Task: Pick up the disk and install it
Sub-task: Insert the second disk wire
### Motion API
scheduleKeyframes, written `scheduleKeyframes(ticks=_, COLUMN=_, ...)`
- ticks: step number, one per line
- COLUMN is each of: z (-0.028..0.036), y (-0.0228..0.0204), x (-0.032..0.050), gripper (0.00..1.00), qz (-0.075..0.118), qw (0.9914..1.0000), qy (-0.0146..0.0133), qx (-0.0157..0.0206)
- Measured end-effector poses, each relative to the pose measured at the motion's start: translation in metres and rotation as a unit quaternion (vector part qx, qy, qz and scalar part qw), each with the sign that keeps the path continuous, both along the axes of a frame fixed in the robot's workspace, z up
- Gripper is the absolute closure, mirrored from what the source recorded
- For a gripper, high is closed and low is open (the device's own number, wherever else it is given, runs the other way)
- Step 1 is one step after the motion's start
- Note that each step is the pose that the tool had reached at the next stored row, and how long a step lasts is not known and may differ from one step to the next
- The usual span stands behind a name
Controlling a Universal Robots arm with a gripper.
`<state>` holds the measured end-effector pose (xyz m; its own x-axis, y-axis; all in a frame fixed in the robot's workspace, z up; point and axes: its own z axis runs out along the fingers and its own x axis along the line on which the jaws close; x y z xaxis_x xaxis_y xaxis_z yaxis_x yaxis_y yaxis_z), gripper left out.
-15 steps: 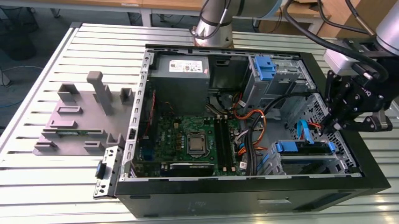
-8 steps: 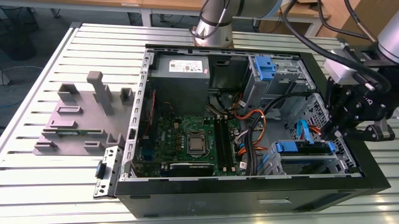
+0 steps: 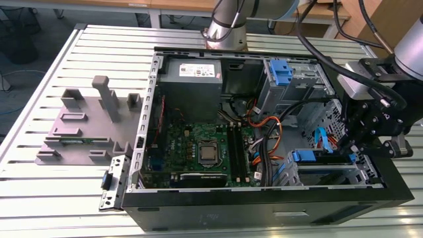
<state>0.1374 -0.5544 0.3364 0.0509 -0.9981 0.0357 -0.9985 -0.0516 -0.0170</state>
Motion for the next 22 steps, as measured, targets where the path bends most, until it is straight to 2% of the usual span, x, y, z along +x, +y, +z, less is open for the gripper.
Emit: scheduleKeyframes(ticks=22, z=-0.0018, y=-0.0008, x=-0.0005, gripper=0.80, qz=0.000, qw=1.00000, qy=0.0000, qx=0.0000)
